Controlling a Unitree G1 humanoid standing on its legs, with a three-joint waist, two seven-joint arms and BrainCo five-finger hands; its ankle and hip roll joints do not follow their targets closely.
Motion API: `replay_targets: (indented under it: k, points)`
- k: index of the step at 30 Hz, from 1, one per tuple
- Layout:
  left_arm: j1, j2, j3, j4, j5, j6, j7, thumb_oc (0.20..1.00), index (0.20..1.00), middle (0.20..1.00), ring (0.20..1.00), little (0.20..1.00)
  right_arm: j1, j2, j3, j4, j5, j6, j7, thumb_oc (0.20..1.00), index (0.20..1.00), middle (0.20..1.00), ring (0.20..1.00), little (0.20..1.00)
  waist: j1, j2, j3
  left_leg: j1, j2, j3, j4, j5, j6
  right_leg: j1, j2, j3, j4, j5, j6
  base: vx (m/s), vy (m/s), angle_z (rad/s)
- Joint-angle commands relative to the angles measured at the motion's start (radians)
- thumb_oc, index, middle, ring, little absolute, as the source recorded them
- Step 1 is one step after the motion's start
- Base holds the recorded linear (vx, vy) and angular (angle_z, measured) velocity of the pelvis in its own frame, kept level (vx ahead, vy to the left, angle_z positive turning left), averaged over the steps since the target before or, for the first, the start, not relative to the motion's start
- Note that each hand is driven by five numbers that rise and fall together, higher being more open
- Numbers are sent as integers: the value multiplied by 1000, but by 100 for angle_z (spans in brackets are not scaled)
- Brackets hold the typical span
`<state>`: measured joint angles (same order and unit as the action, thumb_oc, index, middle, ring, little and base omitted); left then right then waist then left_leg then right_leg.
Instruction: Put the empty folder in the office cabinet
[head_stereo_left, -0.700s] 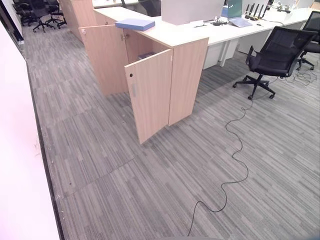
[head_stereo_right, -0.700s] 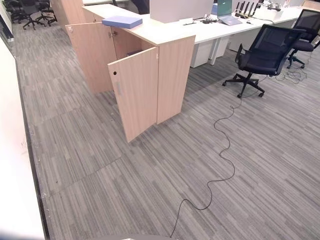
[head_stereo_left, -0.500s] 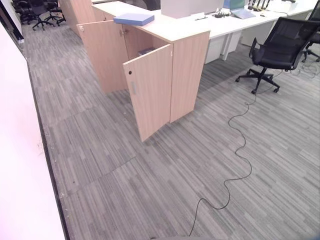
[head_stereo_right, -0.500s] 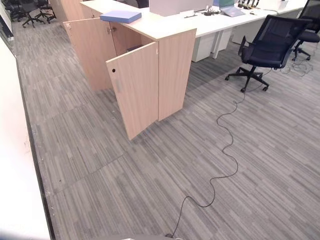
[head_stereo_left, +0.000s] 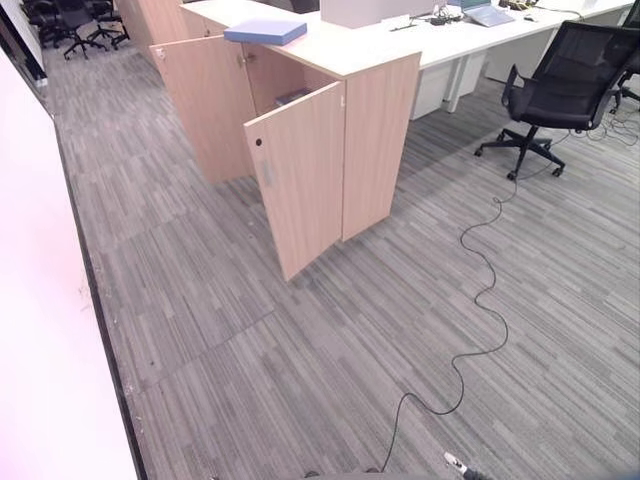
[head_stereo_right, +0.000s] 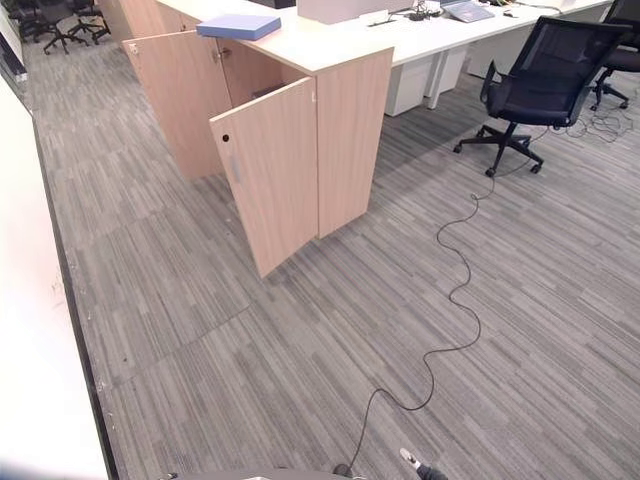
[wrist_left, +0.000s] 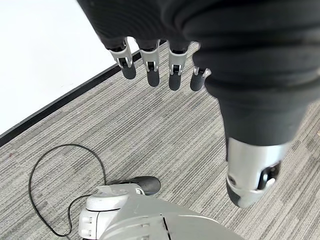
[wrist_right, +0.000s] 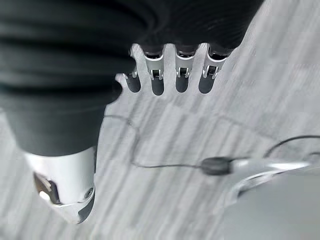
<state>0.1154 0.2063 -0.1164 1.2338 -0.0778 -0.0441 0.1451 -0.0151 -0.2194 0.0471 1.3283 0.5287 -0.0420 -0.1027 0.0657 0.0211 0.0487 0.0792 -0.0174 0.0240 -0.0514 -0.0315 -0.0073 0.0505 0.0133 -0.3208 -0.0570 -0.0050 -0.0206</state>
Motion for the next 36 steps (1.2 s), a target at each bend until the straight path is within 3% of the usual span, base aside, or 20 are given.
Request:
replay_targets:
  k: [1,4,7,11,15,22,36]
  points:
    - [-41,11,0,38,-5,-22,4,1000,1000,1000,1000,1000,-9,-11,60,-3,-80,-17,11,1000,1000,1000,1000,1000,14,-32,-21,-8,51,68,-36,5,-56,28,-82,-27,-30,0,148,-18,-20,5]
    - [-38,15,-8,23,21,-26,12,1000,1000,1000,1000,1000,8,-11,124,-8,-219,-2,2,1000,1000,1000,1000,1000,17,-34,-21,-11,51,63,-36,7,-57,28,-82,-33,-30,-1,147,-6,-8,1]
    - [-37,15,-12,18,29,-28,18,1000,1000,1000,1000,1000,12,-7,128,-9,-224,-3,-1,1000,1000,1000,1000,1000,16,-34,-21,-12,51,63,-36,7,-57,29,-82,-33,-30,-2,147,0,0,0]
    - [-39,19,-13,15,30,-36,46,1000,1000,1000,1000,1000,1,0,58,-25,-51,-35,10,1000,1000,1000,1000,1000,16,-31,-20,-9,51,63,-36,8,-58,32,-82,-35,-30,-3,147,0,0,0]
    - [-36,16,-9,30,21,-37,40,1000,1000,1000,1000,1000,9,5,38,-19,7,-38,26,1000,1000,1000,1000,1000,15,-30,-21,-5,52,62,-36,6,-59,36,-81,-33,-30,-4,146,0,0,0]
    - [-25,3,2,59,9,-33,17,1000,1000,1000,1000,1000,42,0,58,59,-121,-10,15,1000,1000,1000,1000,1000,12,-26,-24,3,53,55,-36,4,-58,42,-77,-30,-30,-9,143,0,0,0]
    - [-28,5,12,65,-7,-33,31,1000,1000,1000,1000,1000,29,-3,113,39,-213,-7,-6,1000,1000,1000,1000,1000,25,-28,-8,-3,57,27,-36,16,-65,52,-77,-59,-30,-18,138,2,-17,4]
